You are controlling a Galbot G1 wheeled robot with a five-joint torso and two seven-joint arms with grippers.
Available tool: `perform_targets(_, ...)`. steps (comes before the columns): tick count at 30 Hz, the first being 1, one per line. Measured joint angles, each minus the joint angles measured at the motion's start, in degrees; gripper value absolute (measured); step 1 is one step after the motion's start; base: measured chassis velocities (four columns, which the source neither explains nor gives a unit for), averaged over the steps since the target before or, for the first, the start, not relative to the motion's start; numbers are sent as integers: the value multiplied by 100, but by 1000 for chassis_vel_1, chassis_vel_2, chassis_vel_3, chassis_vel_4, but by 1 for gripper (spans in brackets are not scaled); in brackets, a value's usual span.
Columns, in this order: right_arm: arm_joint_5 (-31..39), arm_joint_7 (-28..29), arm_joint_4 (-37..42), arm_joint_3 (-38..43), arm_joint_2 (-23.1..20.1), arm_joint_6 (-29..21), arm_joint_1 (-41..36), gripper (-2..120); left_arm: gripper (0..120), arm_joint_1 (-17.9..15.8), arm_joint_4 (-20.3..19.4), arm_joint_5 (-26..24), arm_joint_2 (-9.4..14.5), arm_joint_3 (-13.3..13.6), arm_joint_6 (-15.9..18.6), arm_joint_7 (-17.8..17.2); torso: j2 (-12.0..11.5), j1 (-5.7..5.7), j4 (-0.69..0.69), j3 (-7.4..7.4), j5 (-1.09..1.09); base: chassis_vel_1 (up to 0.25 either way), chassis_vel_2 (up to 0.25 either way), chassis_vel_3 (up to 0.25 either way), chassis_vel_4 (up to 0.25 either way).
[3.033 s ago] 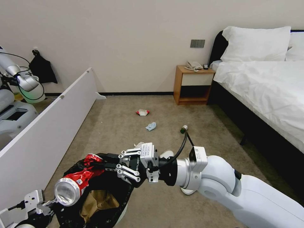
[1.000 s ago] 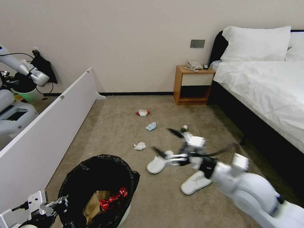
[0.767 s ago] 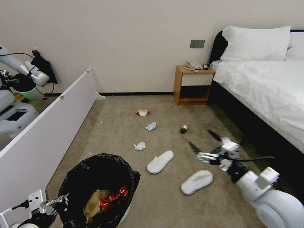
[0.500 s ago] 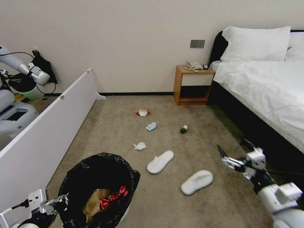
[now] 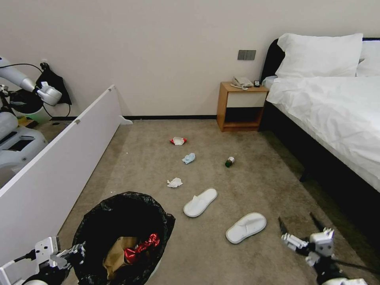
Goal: Pick up the trash bin, then pick up the garbage from the floor and place it into the trash bin.
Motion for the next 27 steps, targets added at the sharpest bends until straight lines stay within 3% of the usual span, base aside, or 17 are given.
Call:
perform_targets(9, -413, -199, -502, -403, 304, 134, -40, 100, 3, -39, 93, 54, -43, -34, -30, 31, 0, 0, 0, 0, -2, 0, 0, 0, 0)
perform_targets(27, -328, -362, -590, -428, 253, 100, 36, 100, 3, -54, 145, 73, -103, -29, -44, 42, 0, 0, 0, 0, -1, 0, 0, 0, 0)
